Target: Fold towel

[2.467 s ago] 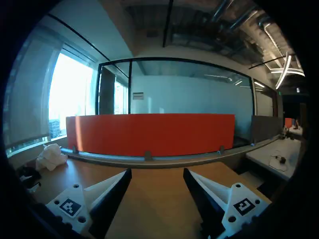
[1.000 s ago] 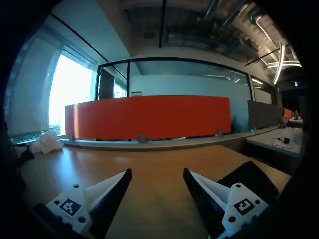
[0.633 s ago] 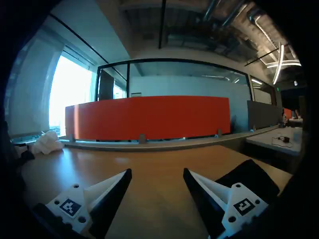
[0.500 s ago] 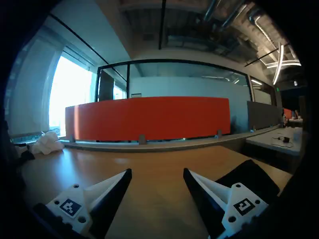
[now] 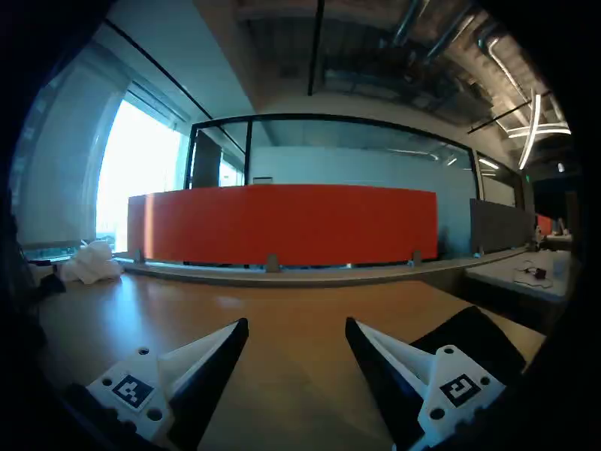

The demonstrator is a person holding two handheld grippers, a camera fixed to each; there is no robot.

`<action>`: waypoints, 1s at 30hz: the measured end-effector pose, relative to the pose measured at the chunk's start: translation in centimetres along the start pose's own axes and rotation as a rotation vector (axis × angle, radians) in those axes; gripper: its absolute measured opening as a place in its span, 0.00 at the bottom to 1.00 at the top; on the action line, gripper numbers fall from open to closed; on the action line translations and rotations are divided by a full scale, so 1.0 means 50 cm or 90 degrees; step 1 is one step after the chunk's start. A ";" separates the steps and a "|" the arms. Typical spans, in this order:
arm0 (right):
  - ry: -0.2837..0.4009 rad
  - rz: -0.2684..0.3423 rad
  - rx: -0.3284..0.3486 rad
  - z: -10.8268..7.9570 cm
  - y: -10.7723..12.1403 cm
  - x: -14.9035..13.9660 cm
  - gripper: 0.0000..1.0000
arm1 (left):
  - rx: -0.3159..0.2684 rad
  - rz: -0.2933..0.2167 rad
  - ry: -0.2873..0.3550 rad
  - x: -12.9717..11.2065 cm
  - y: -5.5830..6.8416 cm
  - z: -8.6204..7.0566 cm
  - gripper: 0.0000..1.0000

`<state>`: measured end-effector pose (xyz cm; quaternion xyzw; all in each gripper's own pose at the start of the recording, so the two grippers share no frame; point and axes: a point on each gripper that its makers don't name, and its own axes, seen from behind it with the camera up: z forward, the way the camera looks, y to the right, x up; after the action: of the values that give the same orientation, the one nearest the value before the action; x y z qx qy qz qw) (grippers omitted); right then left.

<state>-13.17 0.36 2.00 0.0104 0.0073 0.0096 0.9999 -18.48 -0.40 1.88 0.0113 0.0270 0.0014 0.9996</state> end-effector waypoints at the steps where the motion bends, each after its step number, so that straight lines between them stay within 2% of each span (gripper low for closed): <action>1: 0.000 0.000 0.000 0.000 0.000 0.000 1.00 | 0.000 0.000 0.000 0.000 0.000 0.000 0.90; 30: 0.000 0.000 0.000 0.000 0.000 -0.005 1.00 | 0.000 0.000 -0.001 0.004 -0.001 -0.001 0.90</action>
<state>-13.40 0.37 2.01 0.0104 0.0072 0.0093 0.9999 -18.26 -0.44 1.79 0.0113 0.0265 0.0015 0.9996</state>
